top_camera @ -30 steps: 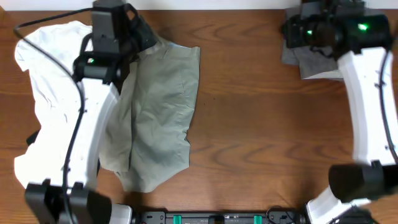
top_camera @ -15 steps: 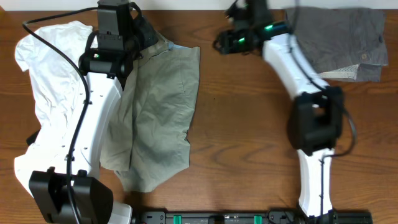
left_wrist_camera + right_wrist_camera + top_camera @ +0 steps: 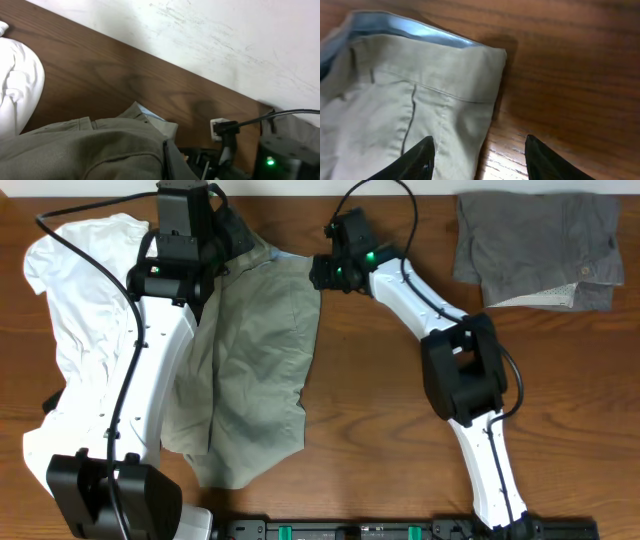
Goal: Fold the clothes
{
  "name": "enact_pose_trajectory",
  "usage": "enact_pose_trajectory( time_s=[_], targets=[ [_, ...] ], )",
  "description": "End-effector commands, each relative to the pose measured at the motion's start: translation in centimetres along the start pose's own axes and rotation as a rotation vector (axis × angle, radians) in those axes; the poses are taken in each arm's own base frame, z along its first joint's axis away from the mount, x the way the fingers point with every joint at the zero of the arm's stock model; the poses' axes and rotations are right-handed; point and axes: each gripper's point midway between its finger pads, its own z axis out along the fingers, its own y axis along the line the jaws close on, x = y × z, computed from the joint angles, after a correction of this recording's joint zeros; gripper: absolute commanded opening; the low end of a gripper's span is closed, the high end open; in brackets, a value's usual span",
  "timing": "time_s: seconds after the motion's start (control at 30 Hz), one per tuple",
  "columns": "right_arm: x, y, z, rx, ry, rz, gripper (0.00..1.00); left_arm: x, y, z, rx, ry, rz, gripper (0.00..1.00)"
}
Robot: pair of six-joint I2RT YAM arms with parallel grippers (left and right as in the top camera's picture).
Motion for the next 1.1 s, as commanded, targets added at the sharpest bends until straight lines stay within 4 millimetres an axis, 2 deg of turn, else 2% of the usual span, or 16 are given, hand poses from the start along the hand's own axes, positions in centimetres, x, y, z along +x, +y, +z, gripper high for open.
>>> enact_pose_trajectory(
  time_s=[0.0,0.17,0.37,0.6,0.73,0.87,1.0,1.07],
  targets=[
    [1.0,-0.4,1.5,0.071,-0.006,0.026,0.54,-0.7,0.0,-0.2,-0.004,-0.017,0.004,0.06],
    [1.4,0.4,1.7,0.071,-0.009,0.032,0.47,-0.6,0.1,-0.2,-0.006,-0.013,0.004,0.06],
    [2.9,0.8,2.9,0.082,0.013,0.056,0.36,-0.3,0.2,-0.2,-0.012,-0.002,0.003,0.06],
    [3.1,0.8,3.3,0.082,0.016,0.058,0.01,-0.2,0.3,-0.2,-0.015,0.003,0.003,0.06],
    [2.7,0.0,2.6,0.09,0.025,0.079,0.01,-0.3,0.3,-0.2,-0.014,0.0,0.003,0.06],
    [0.7,-1.0,0.1,0.098,0.002,0.073,0.01,-0.5,0.1,-0.3,-0.008,-0.011,0.004,0.06],
    [-2.2,-2.1,-4.3,0.106,-0.045,0.046,0.01,-0.9,-0.2,-0.4,0.003,-0.027,0.004,0.06],
    [-4.0,-2.5,-7.3,0.107,-0.081,0.023,0.01,-1.2,-0.4,-0.7,0.01,-0.039,0.005,0.06]
  ],
)
